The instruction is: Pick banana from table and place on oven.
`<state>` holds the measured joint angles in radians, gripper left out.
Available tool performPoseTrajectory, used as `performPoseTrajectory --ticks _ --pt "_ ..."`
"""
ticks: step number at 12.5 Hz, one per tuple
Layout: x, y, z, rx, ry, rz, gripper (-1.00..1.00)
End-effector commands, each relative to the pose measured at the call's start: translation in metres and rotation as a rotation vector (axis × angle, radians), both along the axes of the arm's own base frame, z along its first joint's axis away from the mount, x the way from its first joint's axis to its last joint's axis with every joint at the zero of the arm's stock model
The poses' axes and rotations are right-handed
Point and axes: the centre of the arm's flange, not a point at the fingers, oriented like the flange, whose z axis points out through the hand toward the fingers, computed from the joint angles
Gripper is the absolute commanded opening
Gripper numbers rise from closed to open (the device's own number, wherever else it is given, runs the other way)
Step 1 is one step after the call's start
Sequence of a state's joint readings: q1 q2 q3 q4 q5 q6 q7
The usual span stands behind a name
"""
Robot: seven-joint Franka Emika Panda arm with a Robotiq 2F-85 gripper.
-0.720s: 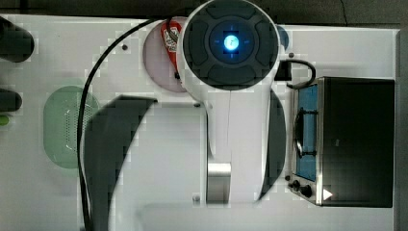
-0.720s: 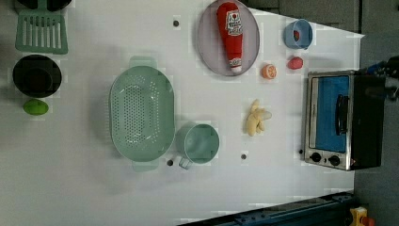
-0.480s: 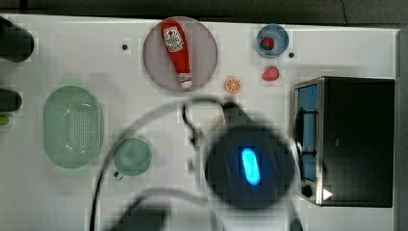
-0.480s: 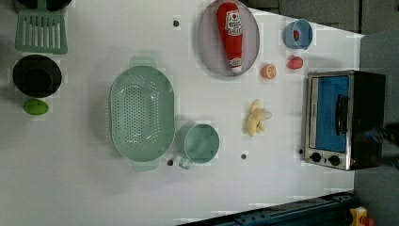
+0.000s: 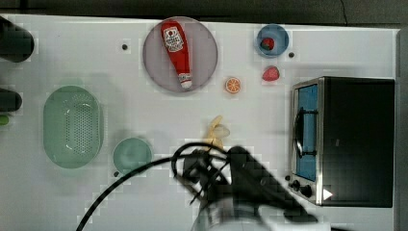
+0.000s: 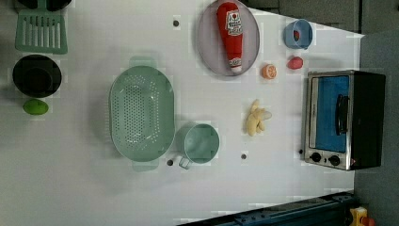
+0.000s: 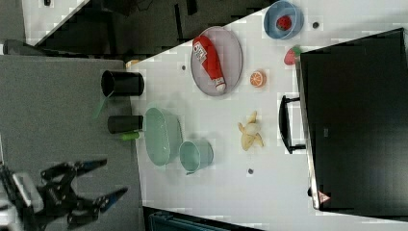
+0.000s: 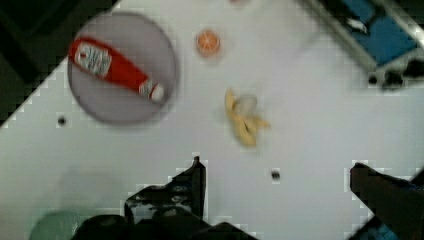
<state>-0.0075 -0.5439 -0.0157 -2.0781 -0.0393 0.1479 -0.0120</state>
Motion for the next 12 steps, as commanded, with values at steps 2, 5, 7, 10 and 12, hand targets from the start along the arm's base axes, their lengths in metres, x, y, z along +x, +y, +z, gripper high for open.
performPoseTrajectory --ticks 2,5,7,10,12 --pt "0.039 -0.005 -0.124 0.017 0.186 -0.077 1.00" --pt "0.060 -0.003 -0.188 0.015 0.177 -0.068 1.00" --pt "0.071 -0.004 -0.232 0.016 0.167 -0.066 1.00" --pt "0.083 -0.004 -0.295 0.017 0.169 -0.064 1.00" --pt "0.088 -0.003 -0.334 0.017 0.190 -0.061 1.00"
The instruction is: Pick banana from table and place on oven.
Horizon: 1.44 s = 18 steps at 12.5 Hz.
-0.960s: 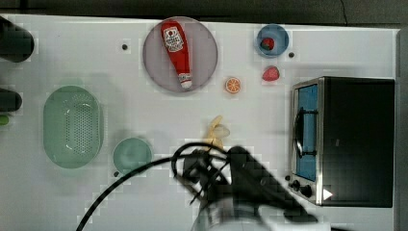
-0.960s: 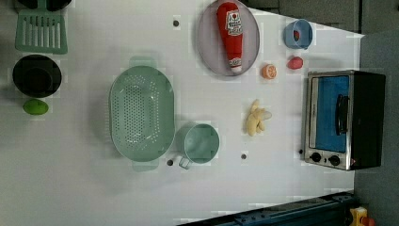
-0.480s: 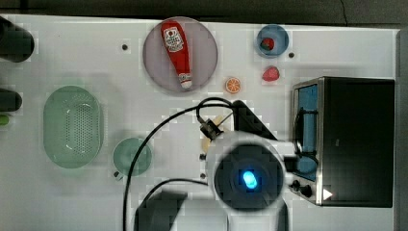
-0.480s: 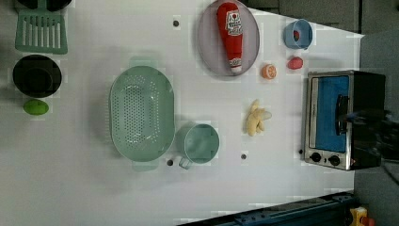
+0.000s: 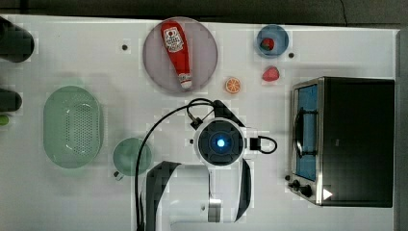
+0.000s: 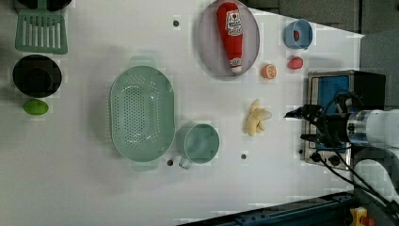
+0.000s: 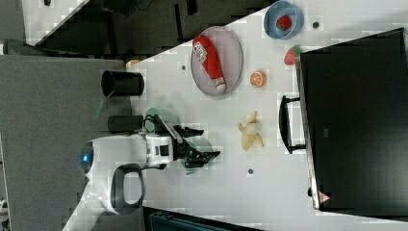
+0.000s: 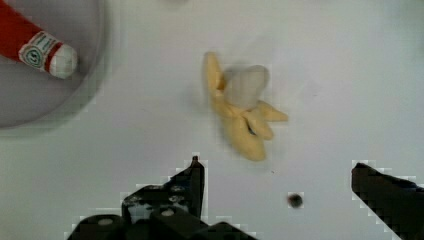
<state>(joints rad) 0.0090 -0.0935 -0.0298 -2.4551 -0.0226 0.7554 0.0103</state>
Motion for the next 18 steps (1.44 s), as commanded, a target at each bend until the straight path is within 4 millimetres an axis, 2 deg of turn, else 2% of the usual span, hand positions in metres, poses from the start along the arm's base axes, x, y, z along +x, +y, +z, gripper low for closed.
performPoseTrajectory --ticks 1,4,7,10,13,15,18 --pt "0.018 -0.008 -0.029 -0.012 -0.014 -0.051 1.00" --pt "0.020 -0.009 -0.080 -0.012 0.018 -0.050 1.00" --pt "0.018 -0.008 -0.123 -0.011 0.033 -0.048 1.00" --pt "0.015 -0.007 -0.153 -0.010 0.042 -0.046 1.00" --pt "0.013 -0.006 -0.170 -0.010 0.044 -0.044 1.00" --pt "0.012 -0.005 -0.174 -0.009 0.047 -0.042 0.42" --pt "0.015 -0.004 -0.172 -0.008 0.024 -0.040 -0.28"
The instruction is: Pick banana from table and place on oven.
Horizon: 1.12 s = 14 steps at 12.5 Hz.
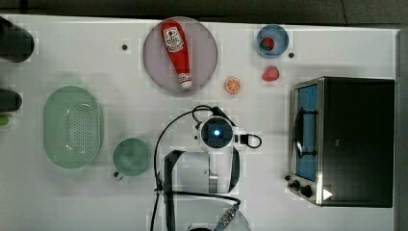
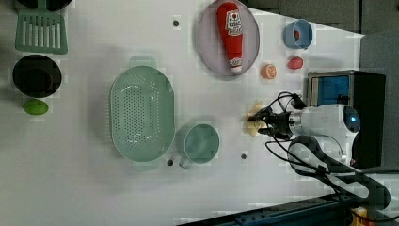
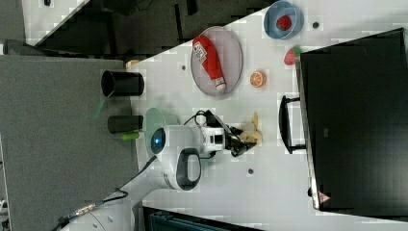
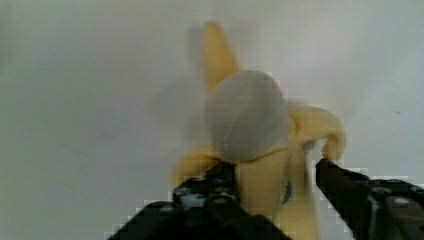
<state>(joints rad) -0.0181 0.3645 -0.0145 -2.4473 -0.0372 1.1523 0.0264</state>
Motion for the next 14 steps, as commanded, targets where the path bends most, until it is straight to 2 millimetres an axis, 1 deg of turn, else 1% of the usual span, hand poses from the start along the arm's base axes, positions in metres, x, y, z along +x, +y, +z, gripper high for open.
performPoseTrajectory --ticks 1,3,4,5,6,8,12,14 --pt "0.011 0.000 0.012 -0.004 -0.036 -0.031 -0.47" --pt "0.016 0.000 0.022 -0.004 -0.065 -0.031 -0.47" --pt "0.020 0.000 0.034 -0.004 -0.087 -0.030 -0.47" --pt "0.025 0.001 0.052 -0.003 -0.122 -0.030 -0.47" --pt "0.030 0.000 0.077 -0.004 -0.159 -0.030 -0.47" --pt "0.035 0.000 0.138 -0.005 -0.198 -0.032 -0.47" --pt "0.026 -0.002 0.271 -0.010 -0.181 -0.042 -0.47" --pt "0.020 -0.005 0.328 -0.012 -0.132 -0.053 -0.47"
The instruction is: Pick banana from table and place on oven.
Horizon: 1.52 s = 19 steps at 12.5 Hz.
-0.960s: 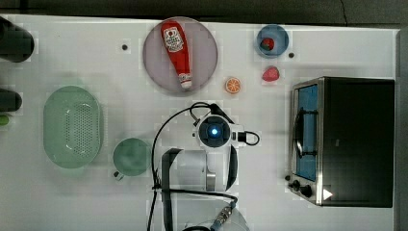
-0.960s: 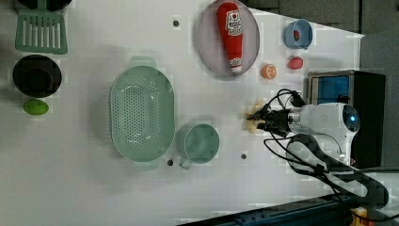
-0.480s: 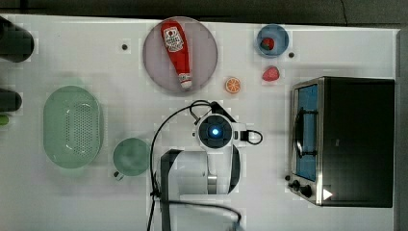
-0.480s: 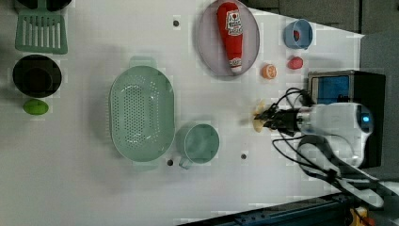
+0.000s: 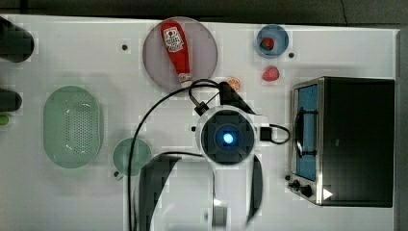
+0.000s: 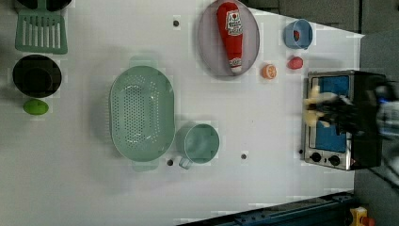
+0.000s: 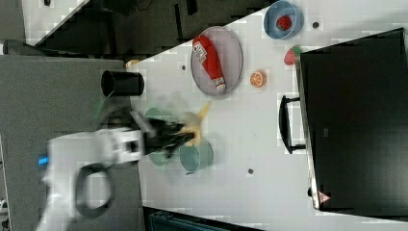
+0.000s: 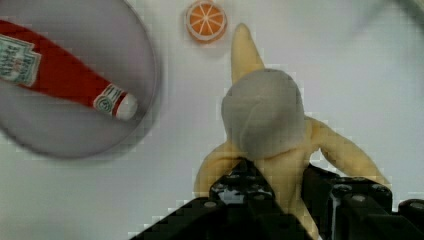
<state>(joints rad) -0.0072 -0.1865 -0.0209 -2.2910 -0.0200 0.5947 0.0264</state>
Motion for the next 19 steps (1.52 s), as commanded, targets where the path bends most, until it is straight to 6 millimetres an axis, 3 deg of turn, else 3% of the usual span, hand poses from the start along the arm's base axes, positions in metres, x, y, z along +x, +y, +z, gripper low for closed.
performPoseTrajectory --ticks 1,4,7,13,19 --pt "0.000 -0.008 0.066 -0.012 0.040 -0.041 -0.47" --pt "0.006 -0.024 0.114 -0.007 0.068 -0.073 -0.47" --pt "0.020 -0.068 0.133 0.001 0.033 -0.137 -0.47" --pt "0.010 -0.199 0.091 -0.003 0.090 -0.107 -0.47" --pt "-0.002 -0.318 0.030 -0.109 0.073 0.103 -0.47"
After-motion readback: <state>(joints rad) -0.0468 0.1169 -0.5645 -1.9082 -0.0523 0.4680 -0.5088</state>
